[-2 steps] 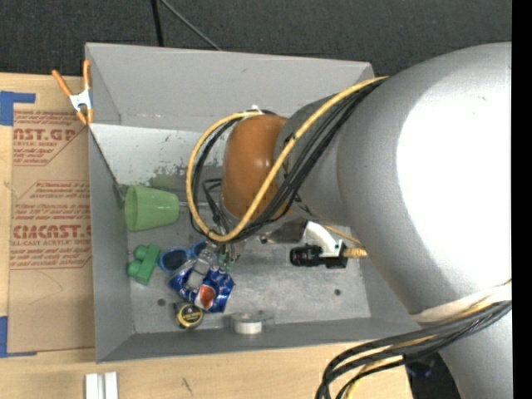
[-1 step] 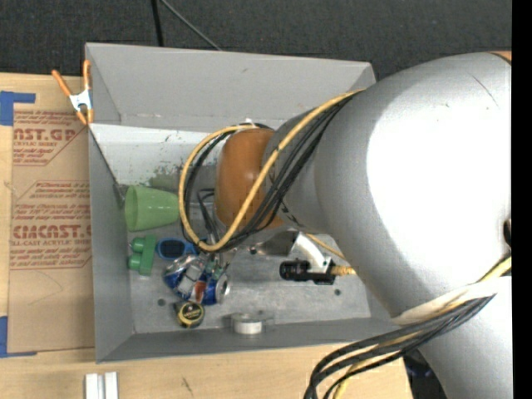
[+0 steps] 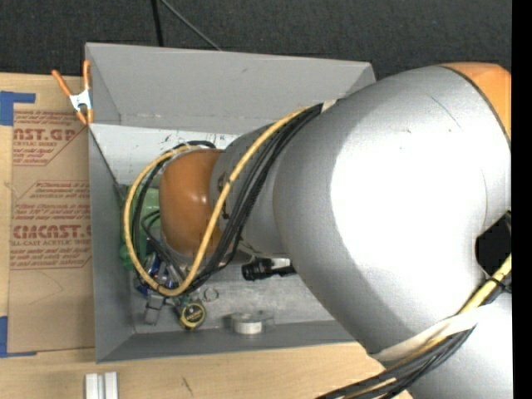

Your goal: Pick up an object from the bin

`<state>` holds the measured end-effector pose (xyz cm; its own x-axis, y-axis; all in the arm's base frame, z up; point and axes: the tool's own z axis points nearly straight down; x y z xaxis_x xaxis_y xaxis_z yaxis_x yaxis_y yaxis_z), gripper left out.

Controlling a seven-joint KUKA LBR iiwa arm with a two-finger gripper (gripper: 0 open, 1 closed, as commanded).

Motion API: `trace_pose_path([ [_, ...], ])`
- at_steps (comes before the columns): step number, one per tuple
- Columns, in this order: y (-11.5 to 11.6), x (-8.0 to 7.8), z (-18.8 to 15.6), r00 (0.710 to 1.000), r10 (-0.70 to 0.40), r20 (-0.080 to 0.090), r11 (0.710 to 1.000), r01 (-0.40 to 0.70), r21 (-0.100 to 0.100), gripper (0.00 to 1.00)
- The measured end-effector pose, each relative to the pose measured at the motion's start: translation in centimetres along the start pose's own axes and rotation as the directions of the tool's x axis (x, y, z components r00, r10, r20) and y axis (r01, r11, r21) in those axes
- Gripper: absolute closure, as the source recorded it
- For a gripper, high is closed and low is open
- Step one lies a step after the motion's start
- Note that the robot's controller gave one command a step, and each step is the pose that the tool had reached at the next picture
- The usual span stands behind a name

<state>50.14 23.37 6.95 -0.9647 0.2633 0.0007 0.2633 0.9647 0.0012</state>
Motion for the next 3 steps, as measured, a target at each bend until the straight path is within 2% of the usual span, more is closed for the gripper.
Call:
trace_pose_path([
  [1, -0.1, -0.1, 0.0, 1.000, 0.002, 0.001, 1.000, -0.002, 0.001, 1.00],
  [2, -0.1, -0.1, -1.4, 1.000, 0.002, 0.001, 1.000, -0.002, 0.001, 1.00],
  [3, 0.1, -0.2, -8.2, 1.000, 0.001, 0.005, 1.000, -0.001, -0.003, 1.00],
])
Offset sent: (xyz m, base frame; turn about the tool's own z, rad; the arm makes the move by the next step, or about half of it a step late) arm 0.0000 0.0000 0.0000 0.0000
